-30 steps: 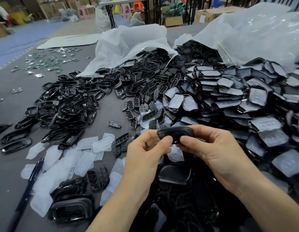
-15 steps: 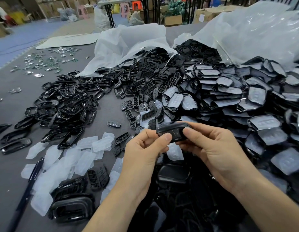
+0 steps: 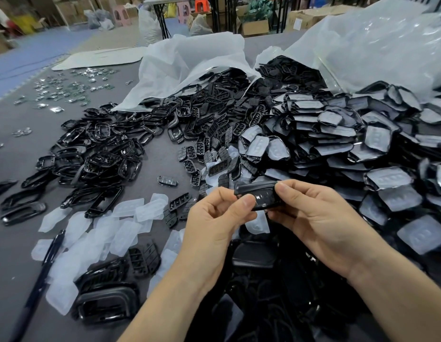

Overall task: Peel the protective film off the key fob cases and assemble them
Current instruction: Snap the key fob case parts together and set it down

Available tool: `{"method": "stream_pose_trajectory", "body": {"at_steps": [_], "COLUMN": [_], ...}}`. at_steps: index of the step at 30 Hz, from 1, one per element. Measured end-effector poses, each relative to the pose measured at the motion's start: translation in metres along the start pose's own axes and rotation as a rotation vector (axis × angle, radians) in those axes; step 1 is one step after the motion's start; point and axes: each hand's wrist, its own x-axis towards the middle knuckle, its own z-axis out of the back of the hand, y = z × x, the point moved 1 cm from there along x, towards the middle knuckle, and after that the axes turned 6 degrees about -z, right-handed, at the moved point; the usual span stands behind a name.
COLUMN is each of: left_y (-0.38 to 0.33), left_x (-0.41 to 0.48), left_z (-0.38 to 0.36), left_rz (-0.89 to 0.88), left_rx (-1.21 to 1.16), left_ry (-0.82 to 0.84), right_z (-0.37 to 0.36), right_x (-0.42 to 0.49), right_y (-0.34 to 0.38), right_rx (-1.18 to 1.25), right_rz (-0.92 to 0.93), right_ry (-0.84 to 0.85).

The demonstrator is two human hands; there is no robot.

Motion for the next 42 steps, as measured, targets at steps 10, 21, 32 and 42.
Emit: {"method": "stream_pose_trajectory", "body": {"at_steps": [10,21,32,42], "left_y": [-0.002,-0.002,-0.009,-0.008], "left_x": [-0.003,-0.003,0.004,0.002], "left_z": [-0.003,-0.005,0.002,0.005], "left_rz": [-0.043,-0.004,0.245,-0.049], "left_rx": [0.103,-0.086,-0.426,0.067], "left_ry": [0.057,0.035,-0.087,-0.101], "right_z": [0.001,0.002,-0.007,-0.010], "right_x": [0.000,-0.003,-0.009,-0.008], "right_y": [0.002,0.007,0.001,-0.005], "right_rx": [-0.071,-0.117,-0.927,-0.898], "right_rz": [0.108,0.099,0.825,0.707], "right_ry": [0.019,0.095,-0.097,-0.061]}}
